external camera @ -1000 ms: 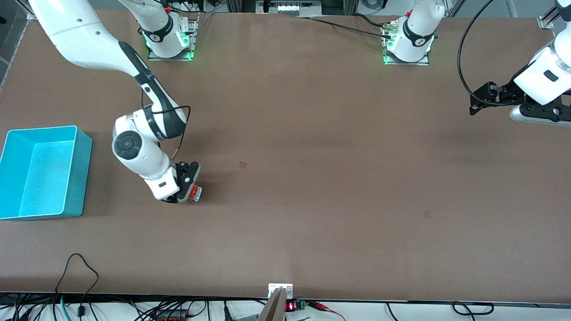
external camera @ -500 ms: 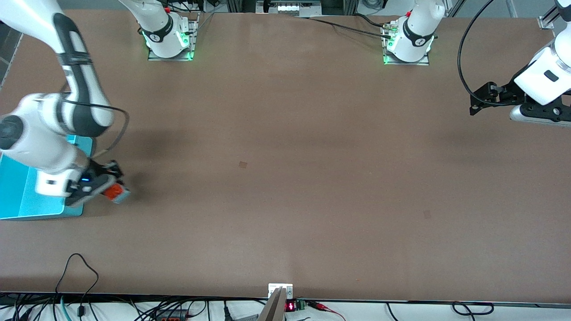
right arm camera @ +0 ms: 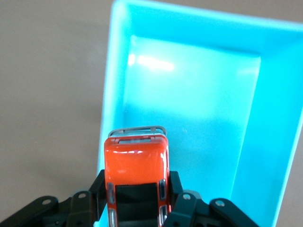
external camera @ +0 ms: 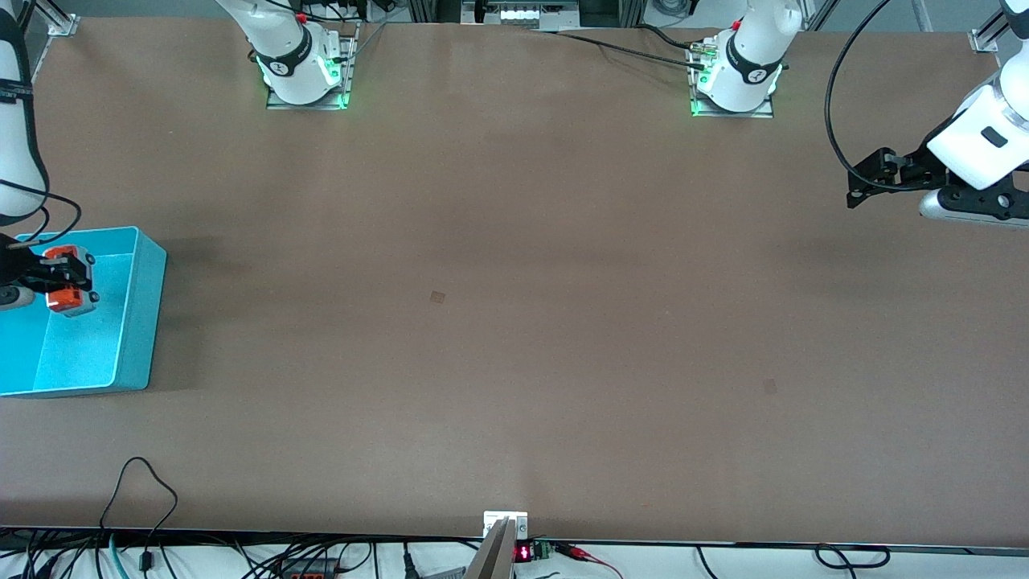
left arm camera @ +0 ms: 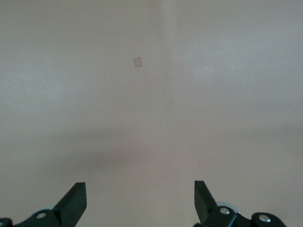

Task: Wind up bus and store in blue box
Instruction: 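Carry the bus with the right gripper into the cyan box, then open the right gripper to release the bus in the box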

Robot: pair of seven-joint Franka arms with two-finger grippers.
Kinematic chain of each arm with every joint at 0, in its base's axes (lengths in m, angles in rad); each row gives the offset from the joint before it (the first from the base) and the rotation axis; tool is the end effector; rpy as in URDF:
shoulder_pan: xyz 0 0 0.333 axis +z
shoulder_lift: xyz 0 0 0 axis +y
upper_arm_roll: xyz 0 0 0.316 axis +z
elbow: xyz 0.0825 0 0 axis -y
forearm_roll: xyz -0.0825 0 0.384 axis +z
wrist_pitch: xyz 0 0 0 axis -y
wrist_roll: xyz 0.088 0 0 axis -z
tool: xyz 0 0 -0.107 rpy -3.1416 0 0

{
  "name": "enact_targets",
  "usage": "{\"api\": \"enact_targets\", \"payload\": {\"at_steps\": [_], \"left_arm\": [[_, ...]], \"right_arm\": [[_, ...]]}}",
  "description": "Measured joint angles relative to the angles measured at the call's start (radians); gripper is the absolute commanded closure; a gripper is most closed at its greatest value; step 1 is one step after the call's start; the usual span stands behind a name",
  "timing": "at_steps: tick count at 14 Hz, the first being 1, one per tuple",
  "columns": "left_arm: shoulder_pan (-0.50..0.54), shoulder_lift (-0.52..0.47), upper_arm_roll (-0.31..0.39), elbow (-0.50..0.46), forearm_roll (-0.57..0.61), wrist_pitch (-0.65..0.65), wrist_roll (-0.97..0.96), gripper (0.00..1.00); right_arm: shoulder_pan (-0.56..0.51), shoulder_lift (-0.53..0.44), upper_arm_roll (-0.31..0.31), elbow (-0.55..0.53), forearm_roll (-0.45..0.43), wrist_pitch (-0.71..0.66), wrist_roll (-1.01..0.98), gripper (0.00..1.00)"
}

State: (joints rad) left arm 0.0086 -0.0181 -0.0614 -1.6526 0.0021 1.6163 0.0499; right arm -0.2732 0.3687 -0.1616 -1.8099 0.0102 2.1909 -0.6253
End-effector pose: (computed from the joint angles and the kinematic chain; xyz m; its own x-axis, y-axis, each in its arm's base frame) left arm 0.5505 -0.0292 0.5997 0.9946 -0.1026 -0.0184 -0.1026 -0.9947 -0.0023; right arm 0.5859 -0.2635 0.3433 0.9808 0.1942 -0.0153 0.1947 -0.9796 0.0502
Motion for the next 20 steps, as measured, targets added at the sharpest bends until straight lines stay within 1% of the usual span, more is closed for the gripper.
{"api": "enact_targets", "payload": {"at_steps": [3, 7, 9, 12, 14, 15, 16, 18, 19, 20], "left_arm": [[0.001, 0.000, 0.000, 0.000, 0.000, 0.000, 0.000, 0.00], [0.002, 0.000, 0.000, 0.000, 0.000, 0.000, 0.000, 0.00], [0.002, 0.000, 0.000, 0.000, 0.000, 0.000, 0.000, 0.00], [0.002, 0.000, 0.000, 0.000, 0.000, 0.000, 0.000, 0.00], [0.002, 0.000, 0.000, 0.000, 0.000, 0.000, 0.000, 0.00], [0.002, 0.000, 0.000, 0.000, 0.000, 0.000, 0.000, 0.00], [0.002, 0.000, 0.000, 0.000, 0.000, 0.000, 0.000, 0.00], [0.002, 0.000, 0.000, 0.000, 0.000, 0.000, 0.000, 0.00], [0.002, 0.000, 0.000, 0.000, 0.000, -0.001, 0.000, 0.00], [0.002, 0.000, 0.000, 0.000, 0.000, -0.001, 0.000, 0.00]], "right_arm": [[0.002, 0.061, -0.021, -0.002, 0.001, 0.003, 0.082, 1.00], [0.002, 0.137, -0.065, -0.002, 0.001, 0.035, 0.105, 1.00], [-0.001, 0.157, -0.081, -0.001, 0.002, 0.055, 0.106, 1.00], [-0.015, 0.178, -0.087, -0.001, 0.017, 0.077, 0.105, 1.00], [-0.022, 0.198, -0.087, -0.001, 0.045, 0.096, 0.093, 0.96], [-0.026, 0.210, -0.087, -0.001, 0.058, 0.106, 0.082, 0.89], [-0.031, 0.224, -0.088, -0.001, 0.064, 0.121, 0.071, 0.87], [-0.039, 0.245, -0.088, -0.001, 0.067, 0.152, 0.065, 0.70], [-0.039, 0.243, -0.088, 0.000, 0.068, 0.152, 0.062, 0.51], [-0.039, 0.243, -0.088, 0.002, 0.068, 0.152, 0.055, 0.14]]}}
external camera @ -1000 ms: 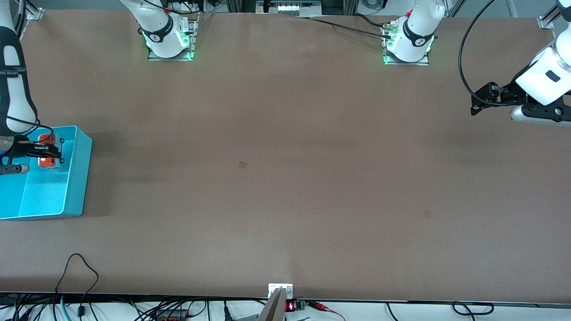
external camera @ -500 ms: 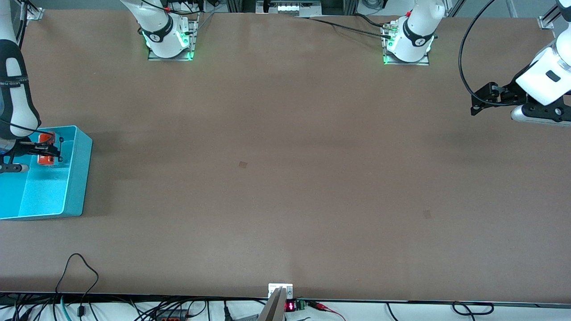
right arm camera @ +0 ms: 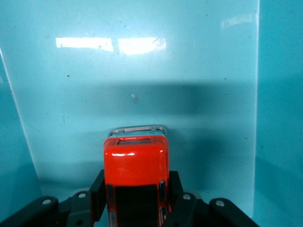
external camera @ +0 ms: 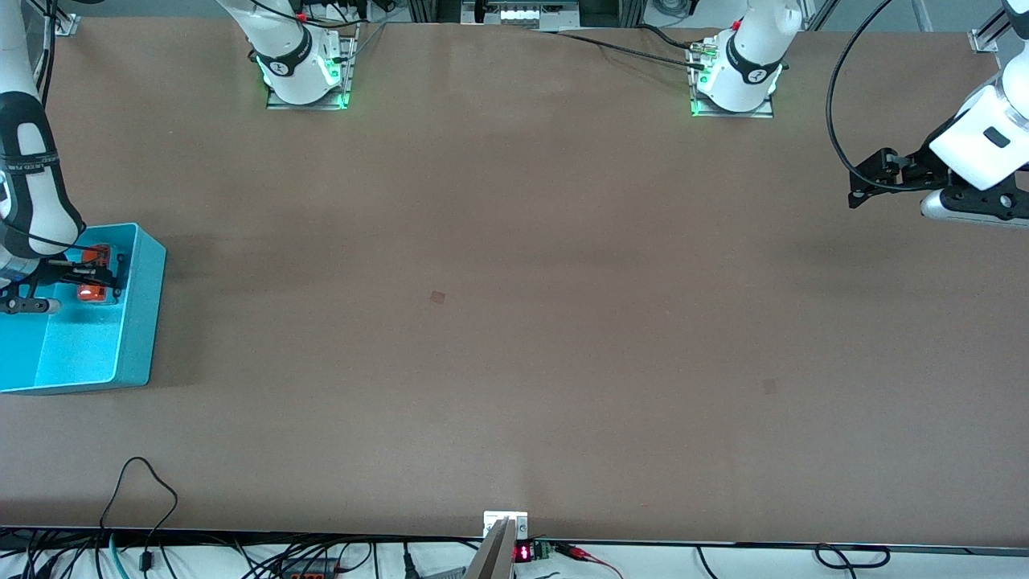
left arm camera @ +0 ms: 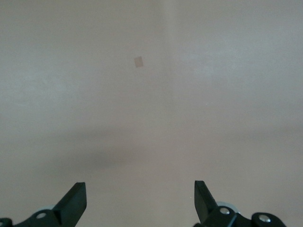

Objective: Wind up bus and store in blue box

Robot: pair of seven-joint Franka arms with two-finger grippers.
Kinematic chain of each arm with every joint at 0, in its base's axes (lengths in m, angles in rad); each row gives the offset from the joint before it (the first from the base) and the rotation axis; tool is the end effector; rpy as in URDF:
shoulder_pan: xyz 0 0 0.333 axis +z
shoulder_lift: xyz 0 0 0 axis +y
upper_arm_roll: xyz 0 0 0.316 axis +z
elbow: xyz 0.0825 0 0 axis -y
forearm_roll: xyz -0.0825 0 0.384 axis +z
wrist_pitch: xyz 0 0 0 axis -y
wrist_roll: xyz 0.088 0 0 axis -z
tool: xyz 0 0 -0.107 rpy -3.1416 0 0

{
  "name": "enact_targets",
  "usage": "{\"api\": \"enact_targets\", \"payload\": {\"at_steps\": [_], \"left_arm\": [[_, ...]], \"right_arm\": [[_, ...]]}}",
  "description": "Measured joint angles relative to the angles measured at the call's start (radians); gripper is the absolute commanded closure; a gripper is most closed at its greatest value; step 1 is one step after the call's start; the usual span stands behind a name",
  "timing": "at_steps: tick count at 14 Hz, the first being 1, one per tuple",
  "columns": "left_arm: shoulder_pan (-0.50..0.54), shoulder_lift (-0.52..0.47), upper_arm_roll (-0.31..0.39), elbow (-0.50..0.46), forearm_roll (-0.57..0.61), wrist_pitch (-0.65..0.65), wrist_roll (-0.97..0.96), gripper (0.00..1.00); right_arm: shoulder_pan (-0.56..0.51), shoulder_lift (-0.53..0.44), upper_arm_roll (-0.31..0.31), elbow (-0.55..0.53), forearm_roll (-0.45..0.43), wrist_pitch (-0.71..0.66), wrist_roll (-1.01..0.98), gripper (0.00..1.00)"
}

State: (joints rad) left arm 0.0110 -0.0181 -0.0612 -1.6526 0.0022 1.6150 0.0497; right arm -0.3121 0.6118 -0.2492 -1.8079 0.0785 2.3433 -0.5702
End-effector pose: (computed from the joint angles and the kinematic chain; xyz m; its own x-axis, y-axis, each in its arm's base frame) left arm 0.5504 -0.0277 0.5996 0.9948 -0.0998 -0.0197 -0.0999 -0.9950 -0.0023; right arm 0.5534 -0.3342 0.2078 0.9955 -0.0102 -0.0942 -0.0059 -0.9989 0.0454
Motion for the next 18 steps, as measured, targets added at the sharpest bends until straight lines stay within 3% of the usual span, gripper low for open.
{"api": "enact_targets", "payload": {"at_steps": [1, 6, 9, 14, 16, 18], "left_arm": [[0.000, 0.000, 0.000, 0.000, 0.000, 0.000, 0.000, 0.00], [0.000, 0.000, 0.000, 0.000, 0.000, -0.003, 0.000, 0.00], [0.000, 0.000, 0.000, 0.000, 0.000, -0.004, 0.000, 0.00], [0.000, 0.000, 0.000, 0.000, 0.000, -0.004, 0.000, 0.00], [0.000, 0.000, 0.000, 0.000, 0.000, -0.006, 0.000, 0.00], [0.000, 0.000, 0.000, 0.000, 0.000, -0.006, 0.000, 0.00]], "right_arm": [[-0.001, 0.001, 0.000, 0.001, 0.001, 0.002, -0.013, 0.00], [-0.003, 0.001, 0.000, 0.021, 0.055, 0.026, -0.039, 0.00], [0.002, -0.040, 0.006, 0.072, 0.053, -0.035, -0.042, 0.00], [0.053, -0.249, 0.039, 0.130, -0.014, -0.347, -0.029, 0.00], [0.118, -0.345, 0.061, 0.160, -0.074, -0.503, 0.092, 0.00], [0.169, -0.416, 0.136, 0.199, -0.124, -0.643, 0.236, 0.00]]}}
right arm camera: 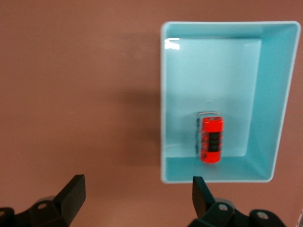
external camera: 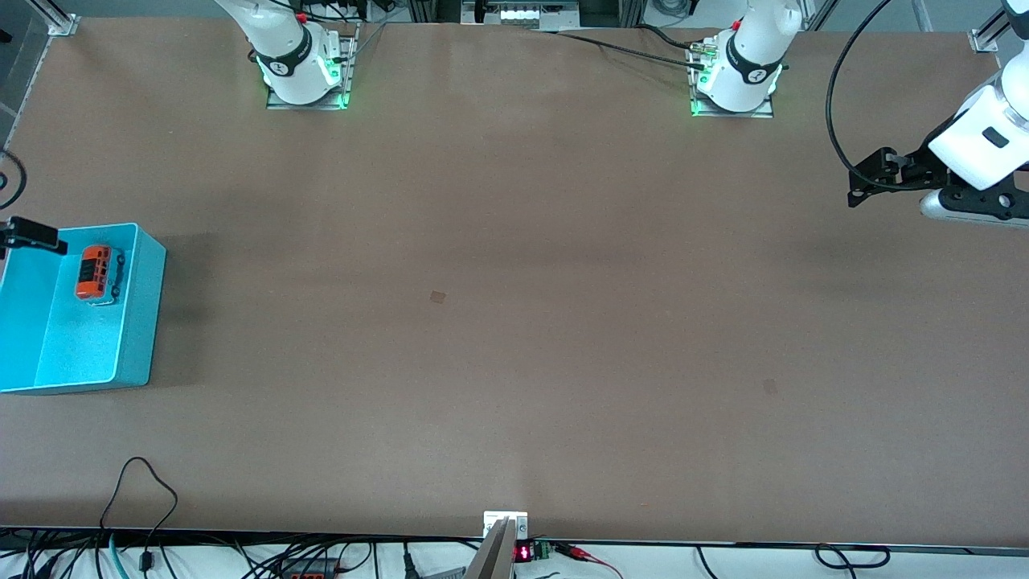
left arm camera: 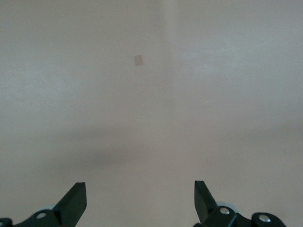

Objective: Wind up bus and store in blue box

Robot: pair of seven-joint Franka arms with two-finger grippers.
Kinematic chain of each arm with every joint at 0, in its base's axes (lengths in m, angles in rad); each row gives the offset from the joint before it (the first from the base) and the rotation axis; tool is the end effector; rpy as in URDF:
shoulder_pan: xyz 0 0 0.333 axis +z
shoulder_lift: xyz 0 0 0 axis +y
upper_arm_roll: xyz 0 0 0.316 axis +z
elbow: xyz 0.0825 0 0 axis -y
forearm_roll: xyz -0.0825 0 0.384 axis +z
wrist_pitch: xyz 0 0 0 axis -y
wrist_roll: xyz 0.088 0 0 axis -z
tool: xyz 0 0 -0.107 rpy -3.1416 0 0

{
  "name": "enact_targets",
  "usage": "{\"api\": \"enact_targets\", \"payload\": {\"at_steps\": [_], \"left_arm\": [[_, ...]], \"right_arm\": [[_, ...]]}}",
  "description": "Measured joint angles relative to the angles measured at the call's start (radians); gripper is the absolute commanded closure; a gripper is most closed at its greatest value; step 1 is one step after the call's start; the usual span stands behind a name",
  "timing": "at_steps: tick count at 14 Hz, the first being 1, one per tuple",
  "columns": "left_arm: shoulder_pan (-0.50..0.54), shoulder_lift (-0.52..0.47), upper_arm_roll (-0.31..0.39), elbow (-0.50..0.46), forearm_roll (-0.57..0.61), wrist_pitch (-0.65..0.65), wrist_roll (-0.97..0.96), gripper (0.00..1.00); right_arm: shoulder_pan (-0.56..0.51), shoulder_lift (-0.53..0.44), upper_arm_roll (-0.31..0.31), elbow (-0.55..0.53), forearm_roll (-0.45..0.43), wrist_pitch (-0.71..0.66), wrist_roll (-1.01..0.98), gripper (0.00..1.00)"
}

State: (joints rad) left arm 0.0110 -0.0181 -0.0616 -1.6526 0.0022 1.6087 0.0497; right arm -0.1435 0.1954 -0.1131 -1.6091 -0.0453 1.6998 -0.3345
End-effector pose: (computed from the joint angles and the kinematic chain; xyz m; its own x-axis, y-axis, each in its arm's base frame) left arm 0.5498 -0.0279 0.5991 0.9946 -0.1002 -0.0260 -0.1002 -0.9950 -0.0020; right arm 0.5913 -0.1544 0.5036 0.9892 0.0846 -0.1194 0.0886 -0.9957 0.0283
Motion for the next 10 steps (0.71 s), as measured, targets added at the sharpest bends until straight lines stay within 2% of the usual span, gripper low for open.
{"api": "enact_targets", "payload": {"at_steps": [2, 3, 7, 10], "left_arm": [[0.000, 0.000, 0.000, 0.000, 0.000, 0.000, 0.000, 0.00], [0.000, 0.000, 0.000, 0.000, 0.000, -0.001, 0.000, 0.00], [0.000, 0.000, 0.000, 0.000, 0.000, -0.001, 0.000, 0.00], [0.000, 0.000, 0.000, 0.000, 0.000, -0.001, 0.000, 0.00]], "right_arm": [[0.026, -0.039, 0.080, 0.052, -0.015, -0.129, 0.102, 0.00], [0.041, -0.055, 0.095, 0.077, -0.015, -0.183, 0.136, 0.00], [0.070, -0.123, 0.098, 0.113, -0.015, -0.301, 0.162, 0.00], [0.068, -0.119, 0.087, 0.125, -0.015, -0.314, 0.165, 0.00]]}}
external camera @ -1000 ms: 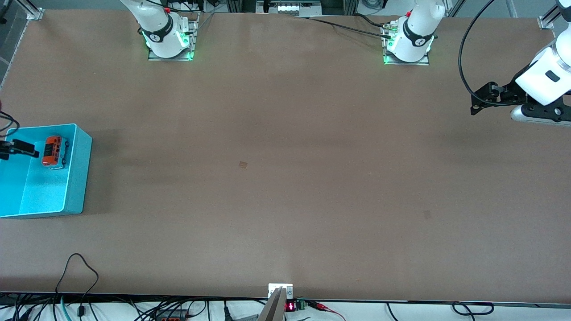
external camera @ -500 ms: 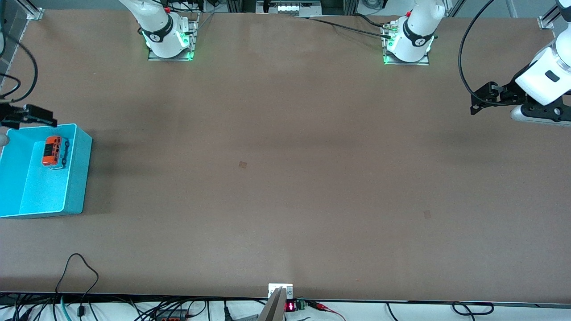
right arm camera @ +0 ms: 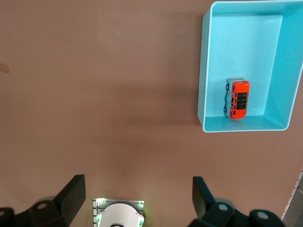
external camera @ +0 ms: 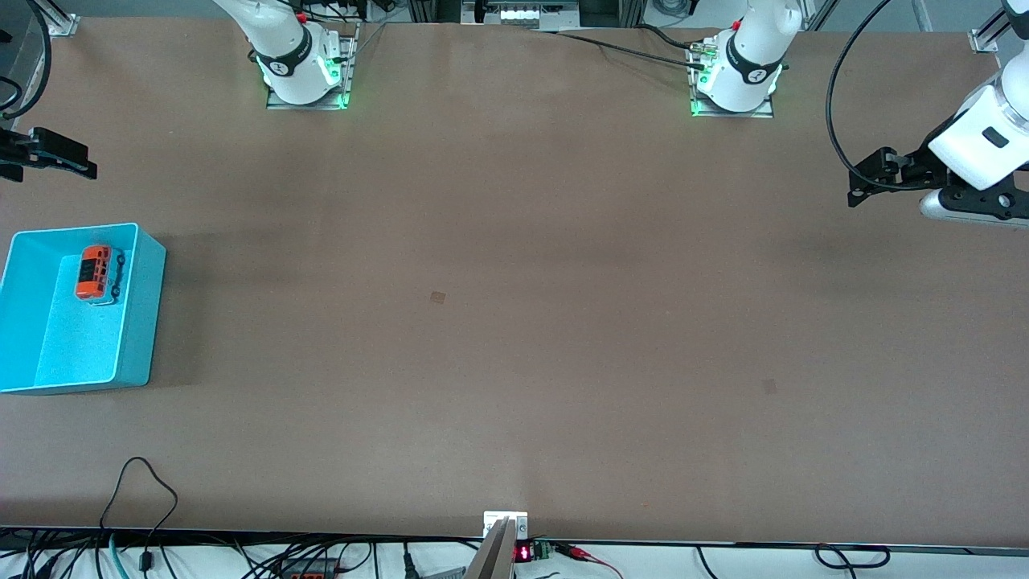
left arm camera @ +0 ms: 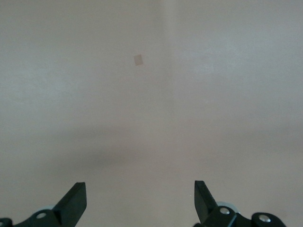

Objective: Wind up bus and store in blue box

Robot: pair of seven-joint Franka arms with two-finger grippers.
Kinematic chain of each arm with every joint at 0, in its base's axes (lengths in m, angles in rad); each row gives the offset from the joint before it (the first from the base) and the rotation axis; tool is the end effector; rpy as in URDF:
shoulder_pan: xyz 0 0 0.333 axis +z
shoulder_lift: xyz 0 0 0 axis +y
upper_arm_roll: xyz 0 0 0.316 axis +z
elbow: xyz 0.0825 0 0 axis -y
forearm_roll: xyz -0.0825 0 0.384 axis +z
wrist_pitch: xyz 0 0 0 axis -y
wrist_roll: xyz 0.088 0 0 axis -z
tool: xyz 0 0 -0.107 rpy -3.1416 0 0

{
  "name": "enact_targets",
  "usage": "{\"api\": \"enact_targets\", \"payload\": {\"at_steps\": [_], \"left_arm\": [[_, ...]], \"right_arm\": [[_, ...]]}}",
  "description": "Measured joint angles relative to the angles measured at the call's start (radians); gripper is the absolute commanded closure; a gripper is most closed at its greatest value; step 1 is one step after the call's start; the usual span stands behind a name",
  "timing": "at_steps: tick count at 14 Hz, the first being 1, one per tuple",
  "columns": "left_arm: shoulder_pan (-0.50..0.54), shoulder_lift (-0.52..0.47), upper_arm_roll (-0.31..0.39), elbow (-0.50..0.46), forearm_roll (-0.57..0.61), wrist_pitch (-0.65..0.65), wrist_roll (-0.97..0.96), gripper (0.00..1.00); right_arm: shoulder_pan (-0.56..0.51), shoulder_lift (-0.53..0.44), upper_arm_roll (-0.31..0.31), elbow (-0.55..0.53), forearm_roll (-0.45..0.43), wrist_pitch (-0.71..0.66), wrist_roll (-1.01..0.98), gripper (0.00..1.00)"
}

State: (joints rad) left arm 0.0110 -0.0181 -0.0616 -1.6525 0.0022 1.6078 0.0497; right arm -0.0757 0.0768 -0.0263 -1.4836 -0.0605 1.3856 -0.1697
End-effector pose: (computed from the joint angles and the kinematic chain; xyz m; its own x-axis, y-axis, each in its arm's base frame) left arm 0.5497 -0.0279 0.5990 0.9946 -0.1002 -0.0268 -0.1002 -0.9950 -0.0020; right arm 0.5541 -0.0635 0.6078 0.9817 0.0577 -0.1816 0.0645 -0.9974 0.0323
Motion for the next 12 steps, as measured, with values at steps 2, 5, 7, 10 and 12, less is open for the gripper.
{"api": "enact_targets", "payload": {"at_steps": [2, 5, 7, 10, 12], "left_arm": [[0.000, 0.000, 0.000, 0.000, 0.000, 0.000, 0.000, 0.00], [0.000, 0.000, 0.000, 0.000, 0.000, -0.001, 0.000, 0.00], [0.000, 0.000, 0.000, 0.000, 0.000, -0.001, 0.000, 0.00], [0.000, 0.000, 0.000, 0.000, 0.000, -0.001, 0.000, 0.00], [0.000, 0.000, 0.000, 0.000, 0.000, -0.002, 0.000, 0.00]], "right_arm": [[0.001, 0.010, -0.001, 0.007, 0.000, 0.000, 0.001, 0.00], [0.006, 0.014, -0.001, 0.007, 0.002, 0.000, 0.009, 0.00], [0.015, 0.015, -0.001, 0.007, 0.004, -0.001, 0.055, 0.00], [0.021, 0.018, 0.000, 0.006, 0.005, -0.002, 0.082, 0.00], [0.021, 0.019, 0.000, 0.005, 0.006, -0.003, 0.083, 0.00]]}}
